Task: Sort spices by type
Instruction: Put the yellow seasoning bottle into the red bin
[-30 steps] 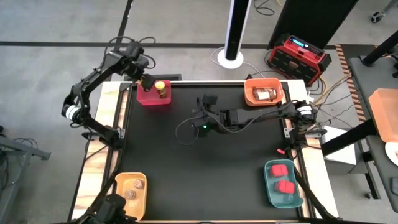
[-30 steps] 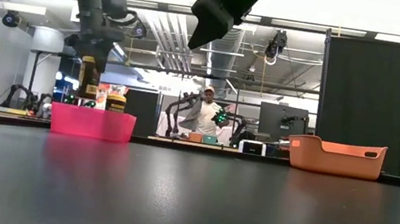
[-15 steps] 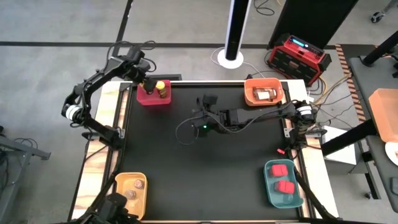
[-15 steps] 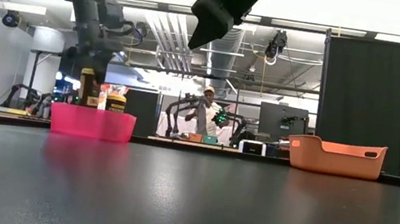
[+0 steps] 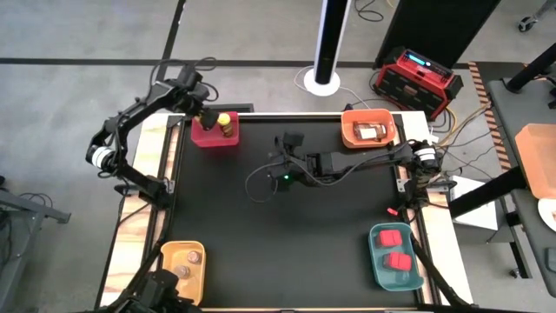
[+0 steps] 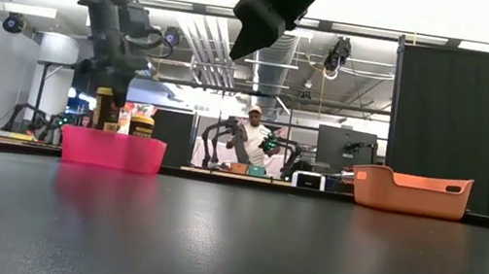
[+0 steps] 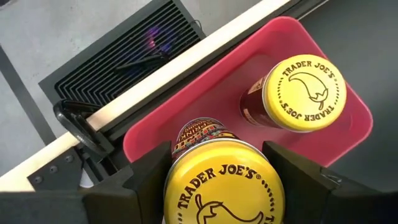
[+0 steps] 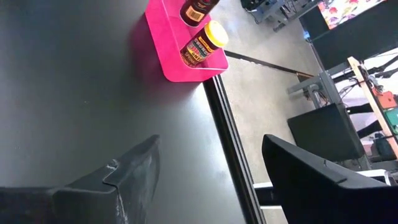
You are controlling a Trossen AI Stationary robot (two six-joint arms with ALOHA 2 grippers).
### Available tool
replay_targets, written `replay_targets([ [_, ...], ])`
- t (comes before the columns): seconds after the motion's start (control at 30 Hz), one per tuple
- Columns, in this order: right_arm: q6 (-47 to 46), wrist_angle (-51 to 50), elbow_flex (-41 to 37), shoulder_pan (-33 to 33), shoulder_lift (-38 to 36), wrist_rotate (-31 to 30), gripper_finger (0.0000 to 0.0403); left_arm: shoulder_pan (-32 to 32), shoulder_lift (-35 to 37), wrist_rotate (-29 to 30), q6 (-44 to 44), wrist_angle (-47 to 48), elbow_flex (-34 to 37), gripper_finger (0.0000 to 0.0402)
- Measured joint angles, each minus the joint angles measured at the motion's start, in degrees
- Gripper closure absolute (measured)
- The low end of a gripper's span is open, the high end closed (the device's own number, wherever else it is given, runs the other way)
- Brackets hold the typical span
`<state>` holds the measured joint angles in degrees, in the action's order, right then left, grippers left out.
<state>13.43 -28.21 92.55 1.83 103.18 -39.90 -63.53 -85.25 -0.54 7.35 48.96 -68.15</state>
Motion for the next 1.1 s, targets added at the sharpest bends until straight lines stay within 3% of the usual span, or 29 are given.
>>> replay_targets([
  [0.57,-0.8,0.0,0.0,0.0,0.0,0.0,0.0124,-0.2,0.0,0.1,-1.2,-7.5,4.9,0.0187],
  [0.83,-0.9,0.0,0.0,0.0,0.0,0.0,0.0135,-0.2,0.0,0.0,-1.4,-7.5,6.4,0.0187],
  [1.1,-1.0,0.0,0.0,0.0,0.0,0.0,0.012,-0.2,0.0,0.0,-2.1,-8.0,6.5,0.0174],
])
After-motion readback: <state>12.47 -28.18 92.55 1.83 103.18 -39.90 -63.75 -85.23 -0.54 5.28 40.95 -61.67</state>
